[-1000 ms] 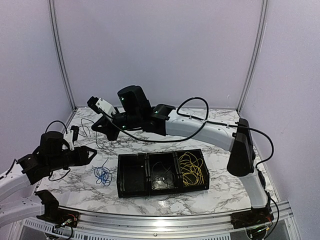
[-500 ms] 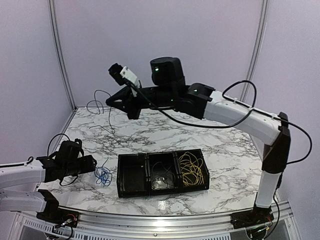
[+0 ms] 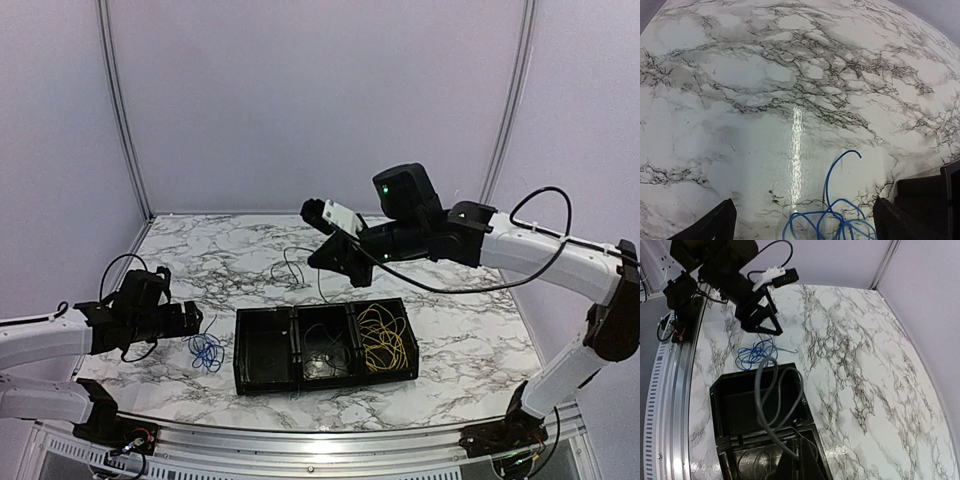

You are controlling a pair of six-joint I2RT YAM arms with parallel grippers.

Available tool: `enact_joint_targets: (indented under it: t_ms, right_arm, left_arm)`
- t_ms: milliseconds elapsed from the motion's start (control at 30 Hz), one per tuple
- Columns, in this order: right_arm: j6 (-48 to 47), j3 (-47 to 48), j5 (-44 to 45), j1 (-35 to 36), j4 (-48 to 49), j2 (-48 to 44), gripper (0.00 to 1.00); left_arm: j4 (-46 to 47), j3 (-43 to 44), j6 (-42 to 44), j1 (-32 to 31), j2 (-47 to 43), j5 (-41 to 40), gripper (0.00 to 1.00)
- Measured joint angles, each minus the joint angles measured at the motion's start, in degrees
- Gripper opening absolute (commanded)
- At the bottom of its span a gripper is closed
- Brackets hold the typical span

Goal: Untangle the cables

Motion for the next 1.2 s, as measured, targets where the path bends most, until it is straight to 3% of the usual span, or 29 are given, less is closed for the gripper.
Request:
enact_joint_targets:
  t_ms: [400, 933, 1133, 1200]
  right_arm:
    - [-3.3, -13.5, 2.0, -0.3, -1.7, -5.7, 0.0]
    - [-2.6, -18.2, 4.0, -0.4, -0.1, 2.5, 0.0]
    - [-1.7, -18.8, 5.2, -0.4, 0.2, 6.3, 0.0]
    - [-1.7, -18.8, 6.0, -0.4, 0.5, 7.4, 0.05]
  left_arm:
    - [-1.5, 7.6, 2.9, 0.9, -0.7, -3.2, 0.99]
    - [-7.6, 10.4, 3.0, 1.0, -4.0, -3.6, 0.99]
    - [-13.9, 12.9, -1.5, 1.0, -8.0, -12.5, 0.99]
    - [-15.5, 13.6, -2.2, 1.2, -8.3, -14.8, 0.99]
